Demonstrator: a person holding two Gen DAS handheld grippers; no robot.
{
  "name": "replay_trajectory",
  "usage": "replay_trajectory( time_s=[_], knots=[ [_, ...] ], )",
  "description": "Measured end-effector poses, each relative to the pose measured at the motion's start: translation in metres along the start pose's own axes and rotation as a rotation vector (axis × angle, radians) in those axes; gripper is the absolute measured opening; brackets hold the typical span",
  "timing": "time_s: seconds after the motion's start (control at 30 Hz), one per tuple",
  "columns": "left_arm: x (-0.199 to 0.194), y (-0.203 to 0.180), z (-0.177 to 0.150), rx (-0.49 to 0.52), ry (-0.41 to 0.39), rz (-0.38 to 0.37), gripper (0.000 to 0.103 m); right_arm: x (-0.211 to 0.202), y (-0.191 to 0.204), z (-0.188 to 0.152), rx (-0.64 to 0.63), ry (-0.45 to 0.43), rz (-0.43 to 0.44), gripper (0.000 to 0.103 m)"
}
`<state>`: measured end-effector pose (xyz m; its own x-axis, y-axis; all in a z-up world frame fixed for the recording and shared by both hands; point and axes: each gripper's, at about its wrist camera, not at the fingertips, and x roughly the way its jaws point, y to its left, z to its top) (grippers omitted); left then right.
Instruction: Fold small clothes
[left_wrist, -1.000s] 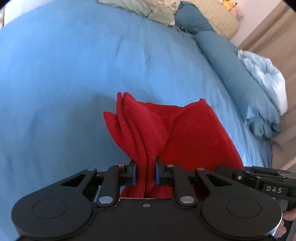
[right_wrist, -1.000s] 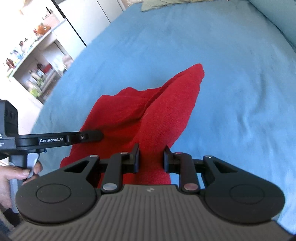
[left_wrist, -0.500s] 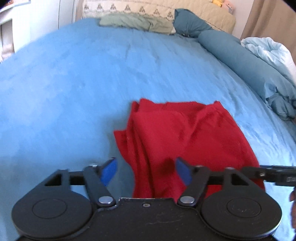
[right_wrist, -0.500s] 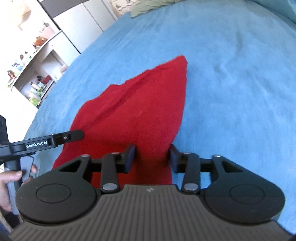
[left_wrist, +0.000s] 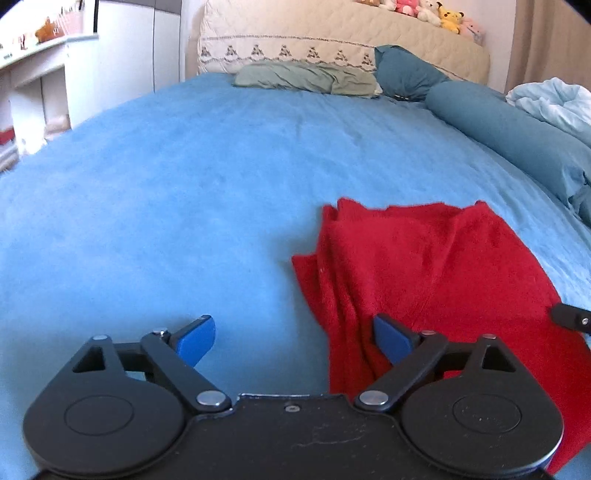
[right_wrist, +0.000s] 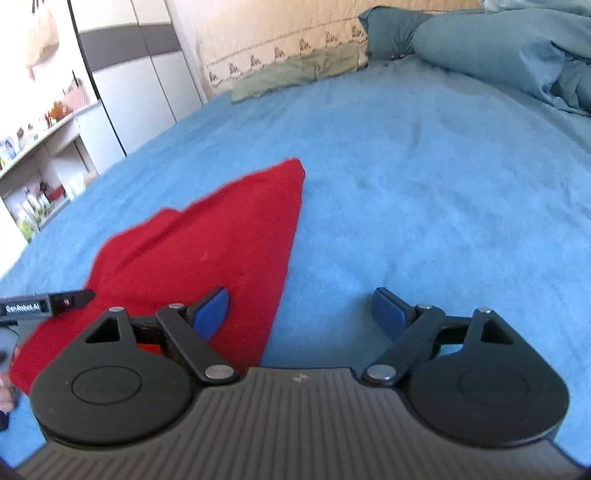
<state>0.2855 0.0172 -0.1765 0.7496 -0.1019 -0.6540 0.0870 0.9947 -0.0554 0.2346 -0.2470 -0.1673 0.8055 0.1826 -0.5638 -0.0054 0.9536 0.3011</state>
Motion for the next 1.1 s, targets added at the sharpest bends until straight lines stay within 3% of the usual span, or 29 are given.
replay_trajectory(
  time_s=[0.1, 0.23, 0.33, 0.47, 0.6, 0.83, 1.1],
  knots=[
    [-0.044, -0.001, 0.013, 0.014, -0.051, 0.054, 0.093, -0.042, 0.016, 0.02, -0.017, -0.06, 0.011, 0.098],
    [-0.115, 0.001, 0.033, -0.03, -0.095, 0.052, 0.101, -0.12, 0.044, 0.044, -0.053, -0.124, 0.025, 0.103],
    [-0.168, 0.001, 0.043, -0.082, -0.133, 0.042, 0.103, -0.172, 0.066, 0.05, -0.088, -0.178, -0.012, 0.103],
    [-0.228, -0.01, 0.048, -0.079, -0.16, 0.057, 0.103, -0.225, 0.095, 0.051, -0.109, -0.168, -0.084, 0.103],
    [-0.277, -0.03, 0.04, 0.004, -0.145, 0.11, 0.103, -0.269, 0.118, 0.045, -0.128, -0.149, -0.143, 0.103],
    [-0.315, -0.05, 0.007, 0.072, -0.151, 0.124, 0.103, -0.31, 0.146, 0.02, -0.194, -0.047, -0.263, 0.103],
    [-0.315, -0.058, -0.033, 0.088, -0.066, 0.097, 0.103, -0.303, 0.137, -0.019, -0.146, 0.071, -0.297, 0.103]
  ],
)
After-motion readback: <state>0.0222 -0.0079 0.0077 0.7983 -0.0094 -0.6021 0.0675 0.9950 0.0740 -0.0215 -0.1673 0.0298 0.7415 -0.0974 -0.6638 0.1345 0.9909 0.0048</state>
